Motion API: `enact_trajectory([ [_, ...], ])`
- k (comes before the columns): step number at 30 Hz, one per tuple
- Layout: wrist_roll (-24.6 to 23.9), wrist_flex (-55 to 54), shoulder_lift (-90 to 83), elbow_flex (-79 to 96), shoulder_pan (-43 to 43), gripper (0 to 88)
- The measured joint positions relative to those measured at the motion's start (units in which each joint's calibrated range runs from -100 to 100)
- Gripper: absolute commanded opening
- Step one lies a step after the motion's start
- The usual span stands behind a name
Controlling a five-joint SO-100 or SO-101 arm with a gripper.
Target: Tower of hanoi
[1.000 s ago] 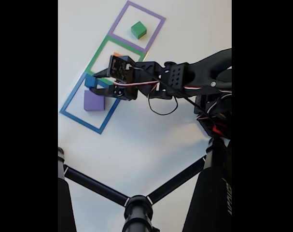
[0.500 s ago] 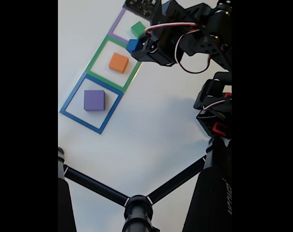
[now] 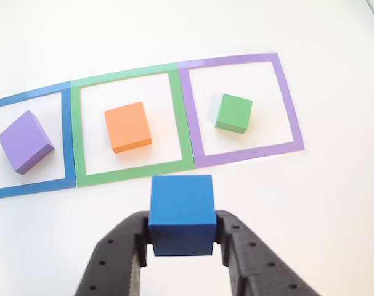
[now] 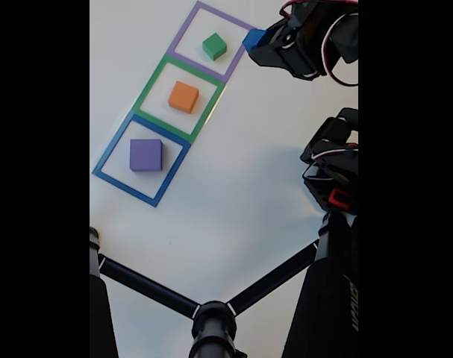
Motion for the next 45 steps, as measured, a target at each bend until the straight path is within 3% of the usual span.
enact_trajectory([
  [5, 0.00, -8.14, -1.35, 11.42, 4.56, 1.9],
  [13, 0.00, -34.26, -3.55, 37.89, 8.31, 1.3],
  [24, 0.00, -85.93, 8.44, 68.53, 9.83, 1.8],
  [34, -0.36, -127.37, 35.29, 72.33, 11.94, 2.0],
  [45, -0.36, -144.78, 50.99, 72.16, 12.05, 2.2],
])
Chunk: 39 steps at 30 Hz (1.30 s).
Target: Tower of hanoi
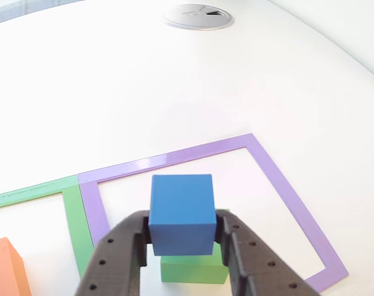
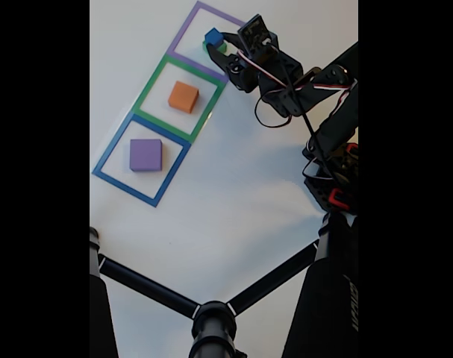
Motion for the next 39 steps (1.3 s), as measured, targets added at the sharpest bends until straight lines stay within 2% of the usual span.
enact_trajectory([
  [10, 0.36, -2.34, 7.18, -5.14, 1.29, 3.1],
  [26, 0.36, -2.66, 7.94, -4.78, 1.76, 4.1],
  [28, 0.36, -2.74, 8.19, -4.78, 1.76, 6.3],
  [33, 0.18, -4.19, 9.46, -4.78, 1.76, 18.9],
  [39, 0.18, -4.76, 9.46, -4.78, 1.76, 20.3],
])
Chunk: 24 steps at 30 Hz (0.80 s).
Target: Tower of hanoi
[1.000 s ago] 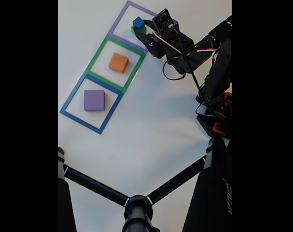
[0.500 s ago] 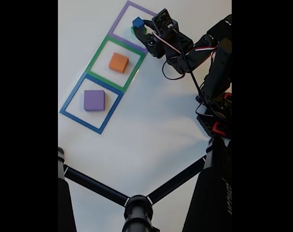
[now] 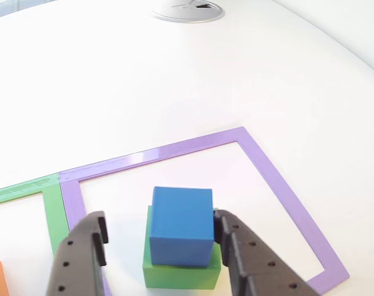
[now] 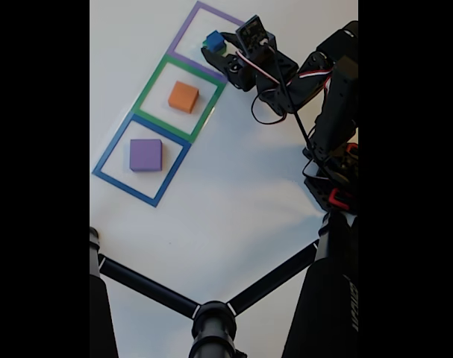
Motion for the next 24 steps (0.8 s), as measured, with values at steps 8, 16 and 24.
enact_trajectory([
  [8, 0.18, 3.22, -3.38, 0.00, 0.00, 20.9],
  [16, 0.18, 26.52, -22.37, -0.62, 1.99, 12.2],
  [24, 0.18, 68.84, -44.32, -13.10, 4.33, 1.1],
])
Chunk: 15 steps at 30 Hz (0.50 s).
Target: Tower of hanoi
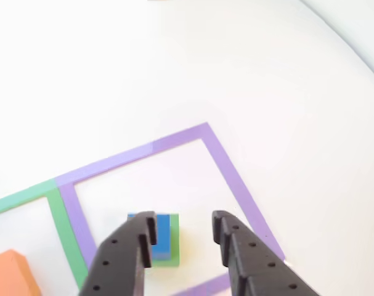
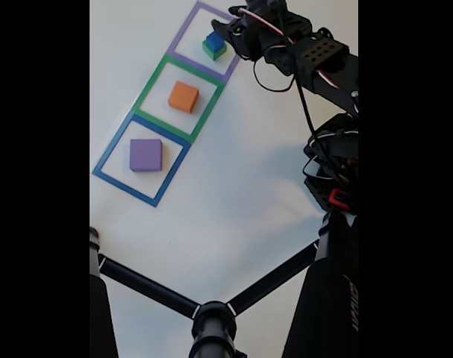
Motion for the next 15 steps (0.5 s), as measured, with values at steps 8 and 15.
enact_trajectory([
  [8, 0.00, 40.06, -12.66, -15.49, -3.86, 1.0],
  [15, 0.00, 65.62, -15.20, -34.97, -10.42, 1.0],
])
